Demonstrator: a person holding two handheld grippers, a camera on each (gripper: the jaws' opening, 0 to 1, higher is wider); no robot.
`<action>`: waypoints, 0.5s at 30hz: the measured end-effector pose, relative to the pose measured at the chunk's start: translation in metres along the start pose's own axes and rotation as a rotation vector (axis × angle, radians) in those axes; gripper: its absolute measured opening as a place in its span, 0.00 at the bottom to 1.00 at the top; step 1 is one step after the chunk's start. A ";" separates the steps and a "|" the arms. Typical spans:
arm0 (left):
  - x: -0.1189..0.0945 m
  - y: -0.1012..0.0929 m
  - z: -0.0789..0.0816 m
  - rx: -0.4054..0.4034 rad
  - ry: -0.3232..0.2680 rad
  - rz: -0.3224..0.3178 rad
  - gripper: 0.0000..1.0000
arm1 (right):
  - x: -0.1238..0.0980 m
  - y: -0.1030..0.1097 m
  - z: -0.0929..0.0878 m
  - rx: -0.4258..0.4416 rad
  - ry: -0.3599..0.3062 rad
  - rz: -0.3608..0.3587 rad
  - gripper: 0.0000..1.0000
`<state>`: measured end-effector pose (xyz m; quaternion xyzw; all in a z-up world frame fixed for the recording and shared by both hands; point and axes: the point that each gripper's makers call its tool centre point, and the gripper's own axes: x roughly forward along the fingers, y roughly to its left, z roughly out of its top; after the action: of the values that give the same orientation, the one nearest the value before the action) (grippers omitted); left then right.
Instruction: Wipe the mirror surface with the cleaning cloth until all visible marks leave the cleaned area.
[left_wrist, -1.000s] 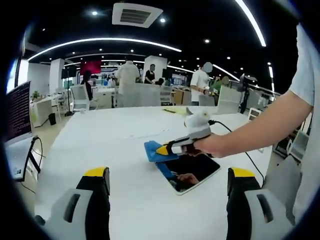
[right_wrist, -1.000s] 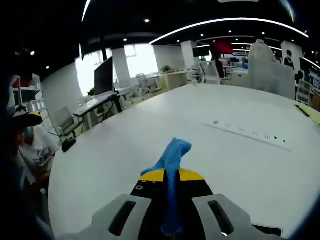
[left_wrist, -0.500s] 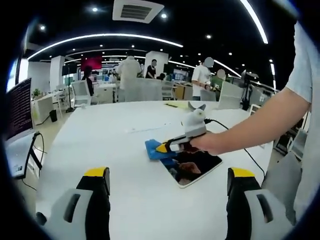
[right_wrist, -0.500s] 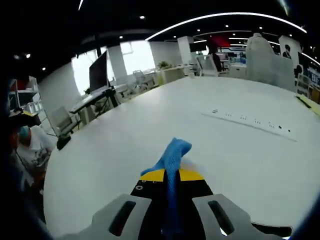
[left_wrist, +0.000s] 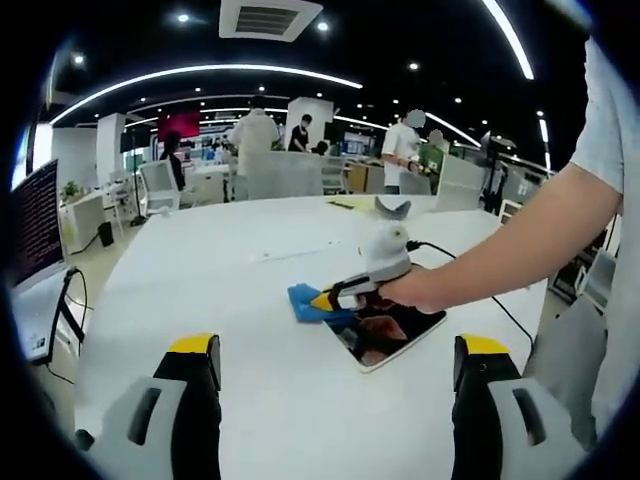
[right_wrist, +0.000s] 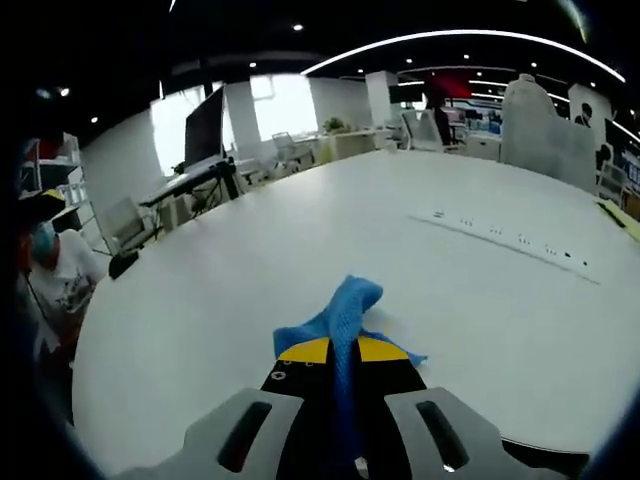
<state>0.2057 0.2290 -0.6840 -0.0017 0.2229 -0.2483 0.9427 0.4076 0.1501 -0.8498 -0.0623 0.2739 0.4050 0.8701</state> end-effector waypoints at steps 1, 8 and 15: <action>0.000 0.000 0.001 -0.002 -0.004 0.000 0.98 | -0.001 0.001 0.000 -0.001 -0.003 0.002 0.03; 0.003 -0.002 0.001 0.010 0.001 -0.007 0.97 | -0.002 0.004 0.001 -0.024 -0.007 0.007 0.03; 0.001 -0.006 0.001 0.010 -0.005 0.003 0.97 | -0.004 0.007 0.002 -0.033 -0.001 0.006 0.03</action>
<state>0.2044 0.2235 -0.6824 0.0026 0.2191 -0.2478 0.9437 0.4015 0.1524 -0.8447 -0.0758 0.2671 0.4121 0.8678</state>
